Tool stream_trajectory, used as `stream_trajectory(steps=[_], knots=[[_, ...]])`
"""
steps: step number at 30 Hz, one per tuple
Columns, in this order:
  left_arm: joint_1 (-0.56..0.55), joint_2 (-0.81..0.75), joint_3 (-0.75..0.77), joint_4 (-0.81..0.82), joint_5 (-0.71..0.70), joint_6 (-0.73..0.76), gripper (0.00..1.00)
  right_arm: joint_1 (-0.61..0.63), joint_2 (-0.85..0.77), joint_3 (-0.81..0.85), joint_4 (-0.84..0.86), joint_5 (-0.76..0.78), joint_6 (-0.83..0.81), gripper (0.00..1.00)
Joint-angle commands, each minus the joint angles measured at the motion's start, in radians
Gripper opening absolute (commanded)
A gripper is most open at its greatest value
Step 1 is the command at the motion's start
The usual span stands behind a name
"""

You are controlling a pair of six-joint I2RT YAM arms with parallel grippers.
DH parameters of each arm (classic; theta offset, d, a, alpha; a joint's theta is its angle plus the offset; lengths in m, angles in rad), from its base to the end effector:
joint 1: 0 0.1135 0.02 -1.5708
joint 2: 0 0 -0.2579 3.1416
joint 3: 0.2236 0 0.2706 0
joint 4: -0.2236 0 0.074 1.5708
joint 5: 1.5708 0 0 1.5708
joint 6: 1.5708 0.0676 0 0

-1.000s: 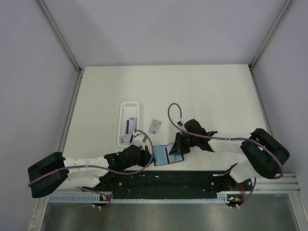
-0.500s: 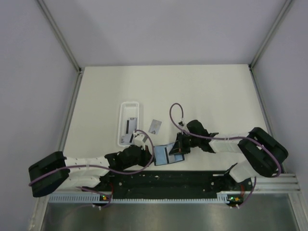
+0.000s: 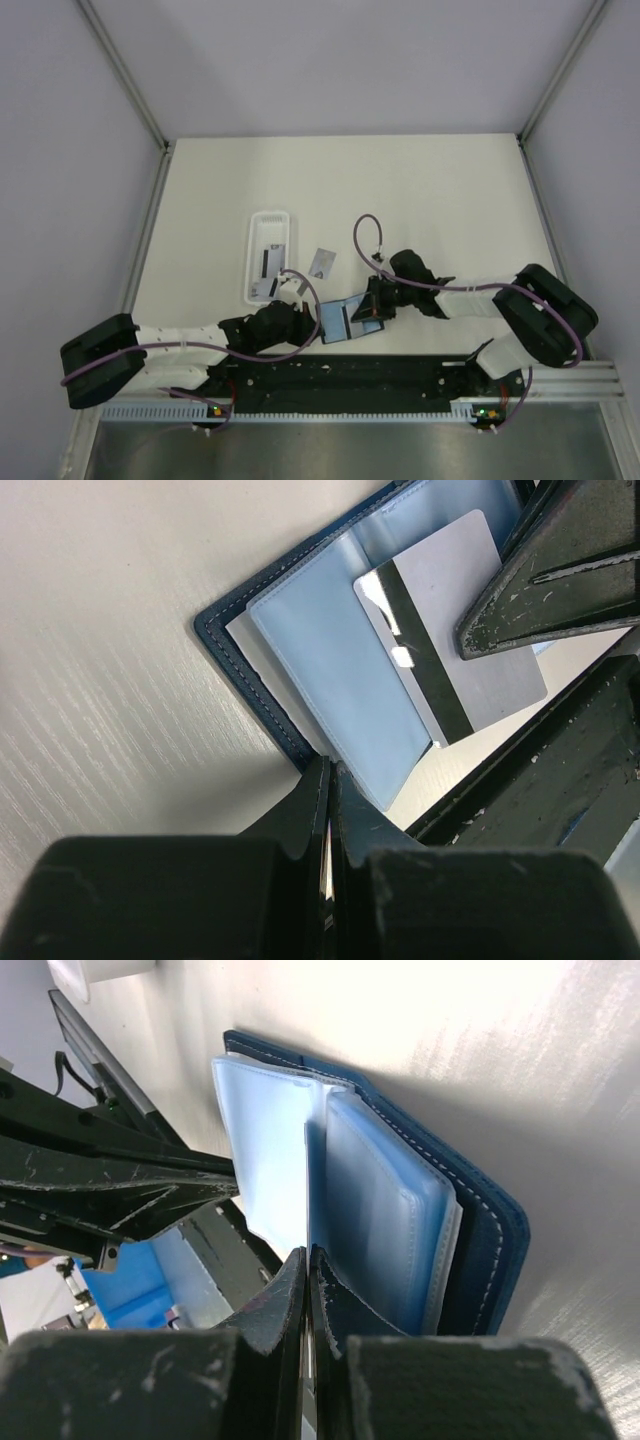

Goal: Put the credit cards into the card holder
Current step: Insert the credit card into the card holder.

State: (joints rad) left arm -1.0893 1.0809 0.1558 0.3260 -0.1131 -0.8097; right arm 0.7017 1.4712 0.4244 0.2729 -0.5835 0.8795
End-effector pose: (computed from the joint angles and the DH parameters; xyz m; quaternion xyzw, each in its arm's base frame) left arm 0.1095 -0.1932 0.0868 0.0969 0.8779 -0.3500 0.3120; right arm 0.1834 0.2038 0.0805 -0.0328 0.8891 0.4506 0.0730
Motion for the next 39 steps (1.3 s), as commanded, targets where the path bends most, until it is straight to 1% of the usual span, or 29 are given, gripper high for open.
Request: stream_trajectory(steps=[1, 8, 20, 27, 39], knots=[[-0.004, 0.027, -0.001, -0.084, -0.016, 0.017, 0.0, -0.014, 0.0, 0.034, -0.058, 0.05, -0.057, 0.0], [-0.004, 0.027, -0.002, -0.088, -0.016, 0.017, 0.0, -0.019, -0.011, 0.102, -0.221, 0.142, -0.142, 0.0], [-0.004, 0.031, -0.004, -0.091, -0.022, 0.015, 0.0, -0.038, 0.035, 0.135, -0.241, 0.103, -0.174, 0.0], [-0.004, 0.034, -0.002, -0.093, -0.025, 0.02, 0.0, -0.038, 0.075, 0.125, -0.202, 0.073, -0.172, 0.0], [-0.006, 0.031, -0.001, -0.102, -0.028, 0.023, 0.0, -0.039, 0.138, 0.06, 0.006, -0.035, -0.111, 0.0]])
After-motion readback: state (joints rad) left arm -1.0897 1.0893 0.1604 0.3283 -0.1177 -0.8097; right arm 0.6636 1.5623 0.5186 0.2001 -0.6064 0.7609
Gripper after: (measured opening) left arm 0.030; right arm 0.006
